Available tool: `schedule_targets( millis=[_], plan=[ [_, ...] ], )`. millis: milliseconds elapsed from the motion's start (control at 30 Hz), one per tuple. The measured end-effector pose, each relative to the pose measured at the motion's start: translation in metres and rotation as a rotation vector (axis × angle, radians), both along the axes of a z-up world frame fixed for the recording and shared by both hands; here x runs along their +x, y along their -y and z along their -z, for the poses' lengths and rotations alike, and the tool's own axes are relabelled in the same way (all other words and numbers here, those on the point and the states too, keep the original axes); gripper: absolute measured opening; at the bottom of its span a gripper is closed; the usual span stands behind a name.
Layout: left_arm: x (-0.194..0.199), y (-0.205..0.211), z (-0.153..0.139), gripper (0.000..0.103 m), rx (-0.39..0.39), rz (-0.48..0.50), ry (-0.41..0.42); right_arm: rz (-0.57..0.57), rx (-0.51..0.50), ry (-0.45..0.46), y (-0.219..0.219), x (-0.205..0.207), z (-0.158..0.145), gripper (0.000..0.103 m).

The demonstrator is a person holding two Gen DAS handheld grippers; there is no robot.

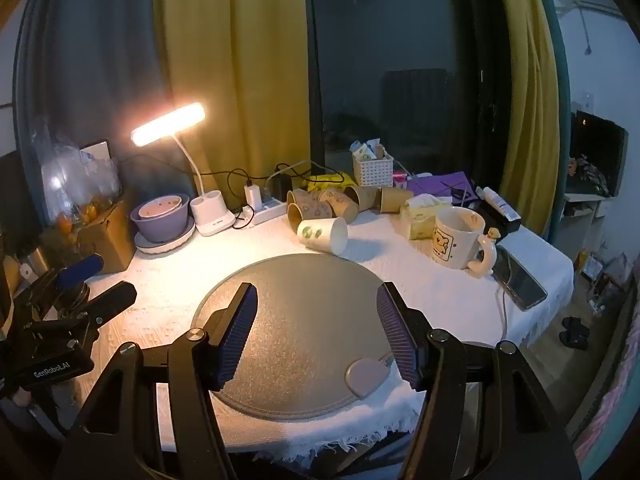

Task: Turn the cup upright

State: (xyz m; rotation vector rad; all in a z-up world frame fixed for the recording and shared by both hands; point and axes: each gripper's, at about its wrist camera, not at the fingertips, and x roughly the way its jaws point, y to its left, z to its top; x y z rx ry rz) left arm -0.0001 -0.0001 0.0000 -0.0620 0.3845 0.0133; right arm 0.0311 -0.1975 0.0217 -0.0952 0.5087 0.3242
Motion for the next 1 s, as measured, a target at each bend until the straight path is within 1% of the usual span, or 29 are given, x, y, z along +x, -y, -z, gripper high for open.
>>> schedule_targets(
  millis=[100, 167, 500, 667, 833, 1000],
  plan=[
    [0.001, 0.001, 0.001, 0.088, -0.007, 0.001, -0.002, -0.003, 0.006, -0.004, 0.0, 0.0, 0.0, 0.065],
    [0.002, -0.002, 0.001, 0.088, -0.027, -0.002, -0.009, -0.005, 0.004, 0.001, 0.0, 0.0, 0.001, 0.065],
    [0.002, 0.005, -0.005, 0.088, -0.012, -0.005, 0.002, -0.004, 0.001, 0.004, -0.001, -0.002, -0.004, 0.065],
    [0.002, 0.004, -0.013, 0.088, -0.026, 0.019, -0.005, -0.003, -0.001, 0.008, -0.003, -0.003, -0.003, 0.065],
    [-0.003, -0.002, -0.011, 0.088, -0.036, 0.02, 0.009, -0.004, -0.002, 0.011, -0.003, -0.003, -0.002, 0.065],
    [-0.001, -0.004, -0.009, 0.088, -0.037, 0.029, 0.002, -0.006, -0.001, 0.011, -0.003, -0.003, -0.002, 0.065]
  ],
)
